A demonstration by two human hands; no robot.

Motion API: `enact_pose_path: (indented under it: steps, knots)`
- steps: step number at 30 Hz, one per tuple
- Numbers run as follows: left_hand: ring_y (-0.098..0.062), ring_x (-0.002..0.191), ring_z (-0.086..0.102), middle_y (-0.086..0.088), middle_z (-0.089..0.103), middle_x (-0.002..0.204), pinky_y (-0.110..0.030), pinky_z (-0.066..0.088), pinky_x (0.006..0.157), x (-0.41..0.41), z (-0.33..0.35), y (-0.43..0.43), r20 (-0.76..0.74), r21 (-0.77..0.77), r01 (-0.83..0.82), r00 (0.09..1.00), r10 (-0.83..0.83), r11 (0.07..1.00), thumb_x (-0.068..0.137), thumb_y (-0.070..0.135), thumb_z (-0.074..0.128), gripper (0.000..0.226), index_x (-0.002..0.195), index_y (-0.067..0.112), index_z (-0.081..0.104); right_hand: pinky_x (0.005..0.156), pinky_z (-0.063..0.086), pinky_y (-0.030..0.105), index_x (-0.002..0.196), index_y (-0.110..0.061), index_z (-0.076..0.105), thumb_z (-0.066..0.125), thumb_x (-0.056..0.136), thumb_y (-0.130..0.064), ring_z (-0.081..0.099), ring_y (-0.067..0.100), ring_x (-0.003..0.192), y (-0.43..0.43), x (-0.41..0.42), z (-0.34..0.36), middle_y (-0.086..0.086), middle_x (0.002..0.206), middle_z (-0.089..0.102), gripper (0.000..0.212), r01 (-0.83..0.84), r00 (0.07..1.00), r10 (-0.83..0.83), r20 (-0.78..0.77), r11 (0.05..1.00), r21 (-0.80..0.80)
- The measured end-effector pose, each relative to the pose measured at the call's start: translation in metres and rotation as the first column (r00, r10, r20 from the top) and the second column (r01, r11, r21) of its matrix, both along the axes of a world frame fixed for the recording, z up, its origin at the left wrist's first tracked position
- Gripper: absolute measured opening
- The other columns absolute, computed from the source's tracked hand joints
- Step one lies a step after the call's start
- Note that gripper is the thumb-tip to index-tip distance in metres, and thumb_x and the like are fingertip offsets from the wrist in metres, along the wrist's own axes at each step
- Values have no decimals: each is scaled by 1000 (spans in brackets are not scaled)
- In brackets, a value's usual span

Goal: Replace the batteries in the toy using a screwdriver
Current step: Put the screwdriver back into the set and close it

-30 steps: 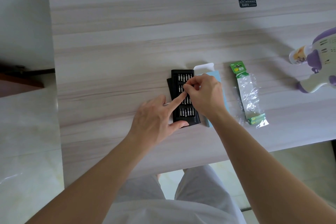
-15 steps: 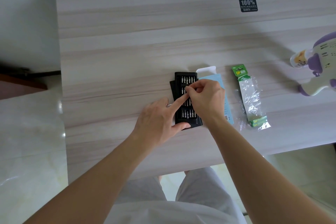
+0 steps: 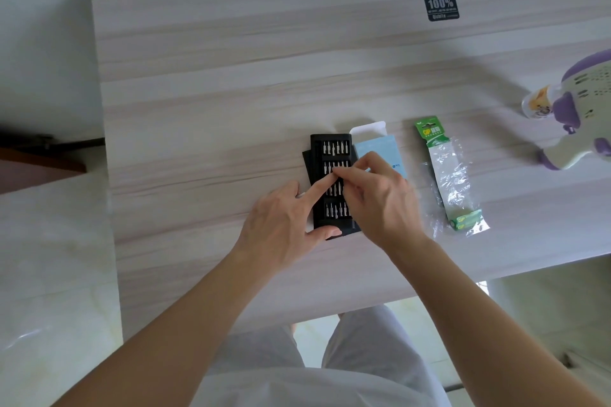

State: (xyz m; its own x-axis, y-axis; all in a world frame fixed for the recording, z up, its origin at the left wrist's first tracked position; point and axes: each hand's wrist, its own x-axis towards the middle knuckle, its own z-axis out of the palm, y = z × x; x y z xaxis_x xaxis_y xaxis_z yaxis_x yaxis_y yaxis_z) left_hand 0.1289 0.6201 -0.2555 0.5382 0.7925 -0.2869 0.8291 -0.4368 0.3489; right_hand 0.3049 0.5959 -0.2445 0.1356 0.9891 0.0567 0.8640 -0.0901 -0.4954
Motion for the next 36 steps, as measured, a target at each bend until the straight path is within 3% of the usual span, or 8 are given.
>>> enact_pose_path:
  steps: [9, 14, 19, 24, 31, 34, 36]
  knots:
    - [-19, 69, 44, 5, 39, 82, -32, 41, 64, 1, 0, 2, -20, -32, -9, 1000, 9, 999, 75, 76, 43, 86, 152, 47, 21, 43, 47, 35, 98, -22, 77, 59, 85, -12, 59, 31, 62, 5, -2, -1, 0, 87, 65, 24, -19, 999, 19, 45, 1000, -3]
    - [-18, 61, 41, 6, 37, 77, -31, 39, 55, 0, -6, 1, 48, 21, -5, 999, 4, 1000, 74, 75, 47, 83, 148, 44, 26, 48, 45, 31, 99, -20, 79, 65, 83, -7, 61, 29, 66, 6, -5, -2, 2, 89, 65, 25, 16, 1000, -16, -12, 1000, -15]
    - [-18, 59, 44, 3, 41, 75, -33, 45, 54, -6, -11, -4, 145, 66, -17, 989, 7, 998, 77, 68, 57, 85, 150, 30, 40, 47, 52, 39, 105, -15, 75, 59, 86, -8, 61, 31, 69, -2, 0, -5, 6, 90, 63, 25, -87, 996, 86, 19, 995, 49]
    - [-19, 59, 45, 4, 42, 77, -33, 46, 55, -5, -11, -3, 113, 73, -31, 993, 22, 997, 76, 72, 52, 83, 149, 33, 41, 50, 53, 41, 114, -10, 72, 57, 86, -4, 60, 33, 75, -6, 2, -12, 9, 94, 61, 33, -129, 991, 127, 34, 989, 70]
    - [-24, 76, 60, 5, 54, 89, -36, 52, 67, -1, -3, 0, 114, -40, -40, 992, 45, 998, 73, 73, 52, 87, 150, 39, 31, 55, 54, 41, 115, -11, 72, 52, 87, -6, 59, 34, 80, -9, -2, -15, 10, 100, 61, 35, -93, 995, 94, -13, 994, 53]
    - [-20, 104, 62, 7, 61, 118, -34, 52, 86, -5, 0, 1, 206, -173, -58, 974, 94, 983, 74, 68, 64, 93, 152, 40, 23, 50, 53, 41, 109, -13, 72, 58, 87, -3, 59, 33, 75, -6, -2, -6, 8, 96, 60, 28, -102, 995, 102, -3, 995, 19]
    - [-9, 115, 55, 9, 55, 130, -25, 44, 95, -7, 13, 0, 334, -343, -114, 913, 235, 932, 85, 51, 70, 82, 151, 31, 25, 45, 51, 41, 107, -16, 71, 61, 89, -6, 60, 34, 69, -6, 0, 7, 5, 96, 59, 23, -80, 997, 80, 23, 997, -12]
